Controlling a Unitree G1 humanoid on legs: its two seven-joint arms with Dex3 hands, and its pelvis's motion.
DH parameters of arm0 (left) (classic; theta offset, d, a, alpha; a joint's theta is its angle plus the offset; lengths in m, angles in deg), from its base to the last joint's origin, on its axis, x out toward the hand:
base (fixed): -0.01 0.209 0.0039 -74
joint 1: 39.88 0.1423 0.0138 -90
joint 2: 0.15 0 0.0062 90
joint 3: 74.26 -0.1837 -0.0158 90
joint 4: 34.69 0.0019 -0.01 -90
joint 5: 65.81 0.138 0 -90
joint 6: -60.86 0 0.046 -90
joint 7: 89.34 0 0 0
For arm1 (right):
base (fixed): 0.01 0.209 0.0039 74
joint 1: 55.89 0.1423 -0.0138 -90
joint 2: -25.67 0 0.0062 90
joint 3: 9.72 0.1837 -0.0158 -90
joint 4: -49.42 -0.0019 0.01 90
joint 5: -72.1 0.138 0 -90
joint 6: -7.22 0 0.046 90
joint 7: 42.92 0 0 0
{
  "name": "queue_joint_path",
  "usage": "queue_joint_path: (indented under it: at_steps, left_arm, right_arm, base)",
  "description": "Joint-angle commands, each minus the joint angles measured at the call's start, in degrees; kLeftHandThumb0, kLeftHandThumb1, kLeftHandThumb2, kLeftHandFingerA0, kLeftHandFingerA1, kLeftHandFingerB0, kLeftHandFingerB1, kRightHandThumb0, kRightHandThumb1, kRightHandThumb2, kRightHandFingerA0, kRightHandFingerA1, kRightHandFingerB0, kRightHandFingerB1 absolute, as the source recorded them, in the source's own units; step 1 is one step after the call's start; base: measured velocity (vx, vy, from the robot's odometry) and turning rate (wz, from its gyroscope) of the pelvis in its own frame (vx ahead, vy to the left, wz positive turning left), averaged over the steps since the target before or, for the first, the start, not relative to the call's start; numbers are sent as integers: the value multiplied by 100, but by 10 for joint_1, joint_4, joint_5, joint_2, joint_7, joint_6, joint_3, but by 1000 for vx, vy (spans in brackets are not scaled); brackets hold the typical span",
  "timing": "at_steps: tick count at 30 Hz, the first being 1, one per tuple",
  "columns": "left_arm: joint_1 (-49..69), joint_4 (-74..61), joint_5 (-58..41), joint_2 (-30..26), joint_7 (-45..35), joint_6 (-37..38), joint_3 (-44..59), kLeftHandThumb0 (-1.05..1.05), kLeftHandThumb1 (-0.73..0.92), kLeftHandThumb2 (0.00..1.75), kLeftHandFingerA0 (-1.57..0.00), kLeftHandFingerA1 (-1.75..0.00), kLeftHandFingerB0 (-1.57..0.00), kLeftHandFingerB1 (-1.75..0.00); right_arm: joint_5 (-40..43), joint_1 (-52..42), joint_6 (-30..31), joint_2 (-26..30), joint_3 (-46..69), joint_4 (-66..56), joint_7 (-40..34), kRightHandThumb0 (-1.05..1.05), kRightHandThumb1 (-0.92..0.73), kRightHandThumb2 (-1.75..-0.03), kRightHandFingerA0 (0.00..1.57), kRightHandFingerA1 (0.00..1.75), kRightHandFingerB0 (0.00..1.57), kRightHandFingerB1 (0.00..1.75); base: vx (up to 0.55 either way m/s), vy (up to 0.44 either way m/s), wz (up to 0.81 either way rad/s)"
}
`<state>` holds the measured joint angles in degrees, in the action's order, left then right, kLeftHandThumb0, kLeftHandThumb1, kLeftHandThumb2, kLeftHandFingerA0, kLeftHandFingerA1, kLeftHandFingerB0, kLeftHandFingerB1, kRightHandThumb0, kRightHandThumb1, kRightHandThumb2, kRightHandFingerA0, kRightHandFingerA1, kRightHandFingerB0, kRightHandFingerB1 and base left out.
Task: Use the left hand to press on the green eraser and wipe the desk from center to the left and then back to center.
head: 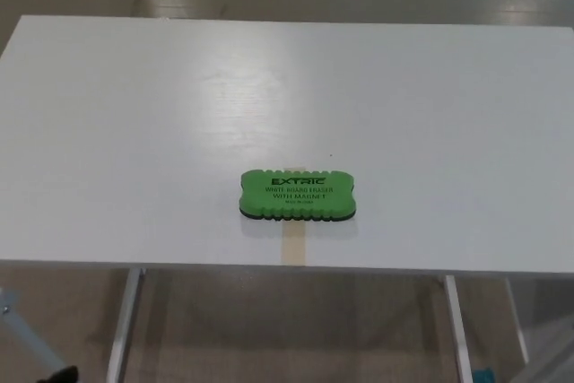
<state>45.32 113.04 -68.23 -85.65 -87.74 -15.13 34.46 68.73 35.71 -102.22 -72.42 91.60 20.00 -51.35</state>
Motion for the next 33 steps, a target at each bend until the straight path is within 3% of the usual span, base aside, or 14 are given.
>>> queue_joint_path:
  at_steps: [1, 13, 17, 20, 21, 22, 23, 24, 25, 28, 29, 31, 33]
  left_arm:
    - [-6, 29, -30, 8, 23, 85, 27, -32, 62, 69, -18, -35, -29, -36]
    - [-1, 45, -21, 1, 8, 109, 21, -32, 62, 69, -17, -34, -26, -35]
    - [6, 13, -30, -28, -114, 76, -10, -35, 59, 67, -17, -36, -20, -32]
    - [21, -67, -76, -65, -301, 11, -39, -40, 52, 66, -27, -43, -22, -35]
    - [21, -67, -76, -65, -301, 11, -39, -40, 52, 66, -27, -43, -22, -35]
    - [40, -135, -105, -77, -383, -16, -62, -38, 50, 65, -32, -45, -23, -35]
    - [43, -144, -108, -78, -389, -21, -65, -38, 50, 65, -32, -45, -23, -35]
    - [54, -179, -118, -84, -416, -29, -79, -24, 37, 84, -34, -59, -14, -48]
    - [71, -235, -131, -97, -458, -39, -106, -26, 54, 55, -47, -50, -32, -38]
    - [83, -288, -139, -112, -493, -47, -135, -25, 53, 55, -51, -52, -37, -40]
    - [85, -303, -147, -118, -509, -57, -143, -31, 47, 66, -51, -58, -38, -49]
    - [89, -322, -158, -125, -526, -73, -152, -31, 47, 66, -51, -58, -38, -49]
    - [95, -357, -189, -140, -569, -123, -169, -30, 46, 66, -52, -60, -40, -52]
  right_arm:
    - [17, 7, -106, -7, 22, 34, -43, -34, -75, -62, 44, 44, 34, 36]
    - [13, 8, -139, -8, 26, 62, -48, -34, -76, -63, 43, 42, 33, 34]
    - [6, 15, -142, -4, 21, 69, -60, -33, -76, -63, 43, 42, 33, 33]
    - [7, 20, -141, -6, 22, 73, -62, -34, -75, -63, 43, 42, 33, 33]
    - [7, 20, -141, -6, 22, 73, -62, -34, -75, -63, 43, 42, 33, 33]
    - [7, 21, -141, -7, 22, 74, -63, -34, -75, -63, 43, 42, 33, 33]
    - [7, 21, -141, -7, 22, 74, -63, -34, -75, -63, 43, 42, 33, 33]
    - [8, 20, -142, -7, 22, 74, -61, -34, -75, -63, 44, 42, 33, 33]
    - [10, 19, -143, -8, 23, 74, -58, -34, -75, -63, 44, 42, 34, 33]
    - [11, 17, -144, -8, 24, 74, -55, -34, -75, -62, 44, 42, 34, 33]
    - [12, 16, -144, -8, 25, 75, -54, -34, -75, -62, 44, 42, 34, 34]
    - [12, 16, -145, -8, 25, 75, -53, -34, -75, -62, 44, 42, 34, 34]
    - [12, 15, -145, -8, 24, 75, -51, -34, -75, -62, 44, 42, 34, 34]
  base:
    - [0, 0, 0]
    - [0, 0, 0]
    - [0, 0, 0]
    - [0, 0, 0]
    - [0, 0, 0]
    - [0, 0, 0]
    - [0, 0, 0]
    - [0, 0, 0]
    - [0, 0, 0]
    - [0, 0, 0]
    - [0, 0, 0]
    - [0, 0, 0]
    - [0, 0, 0]
